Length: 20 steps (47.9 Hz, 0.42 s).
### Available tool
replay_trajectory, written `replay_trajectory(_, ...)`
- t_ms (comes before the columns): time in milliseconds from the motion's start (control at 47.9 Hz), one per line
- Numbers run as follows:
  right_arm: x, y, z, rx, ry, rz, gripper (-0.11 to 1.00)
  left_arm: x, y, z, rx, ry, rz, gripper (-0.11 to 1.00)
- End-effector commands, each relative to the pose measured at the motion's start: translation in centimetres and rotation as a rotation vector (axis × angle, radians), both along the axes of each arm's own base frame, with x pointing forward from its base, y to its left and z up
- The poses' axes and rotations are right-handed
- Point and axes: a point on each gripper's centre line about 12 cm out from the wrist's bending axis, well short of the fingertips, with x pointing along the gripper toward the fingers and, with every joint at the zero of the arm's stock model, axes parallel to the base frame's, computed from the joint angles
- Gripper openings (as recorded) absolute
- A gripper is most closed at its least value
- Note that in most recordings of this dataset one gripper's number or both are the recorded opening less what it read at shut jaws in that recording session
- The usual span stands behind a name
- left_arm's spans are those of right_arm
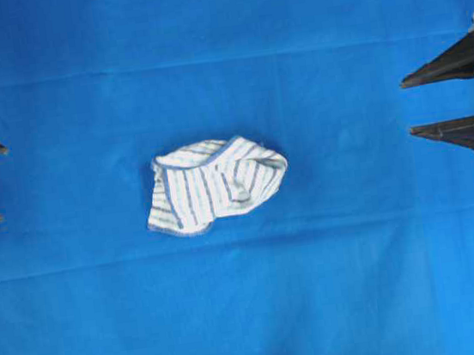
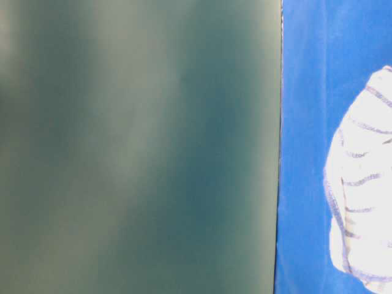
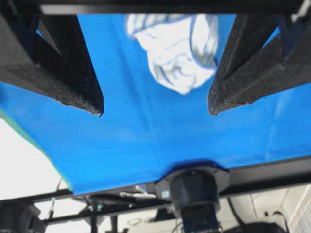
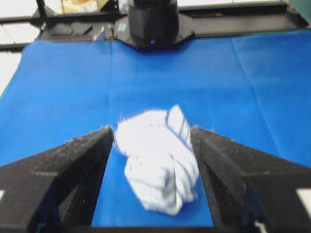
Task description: Hand over the towel.
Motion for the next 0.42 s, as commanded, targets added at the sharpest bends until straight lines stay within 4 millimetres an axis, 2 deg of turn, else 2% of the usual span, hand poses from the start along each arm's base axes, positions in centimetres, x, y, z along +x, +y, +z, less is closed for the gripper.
replay_trajectory(0, -0.7, -0.2, -0.8, 0.000, -0.018, -0.009, 0.69, -0.7, 0.1, -0.7, -0.007, -0.019, 0.003, 0.93)
replay_trajectory(209, -1.8, -0.7, -4.6, 0.003, -0.031, -0.042, 0.68, -1.5, 0.2, -4.1, -0.004, 0.005, 0.003, 0.93)
replay_trajectory(397, -1.7, -0.9, -5.5, 0.007, -0.041, -0.053, 0.68, -1.5, 0.3, -5.1, -0.004, 0.004, 0.004, 0.92)
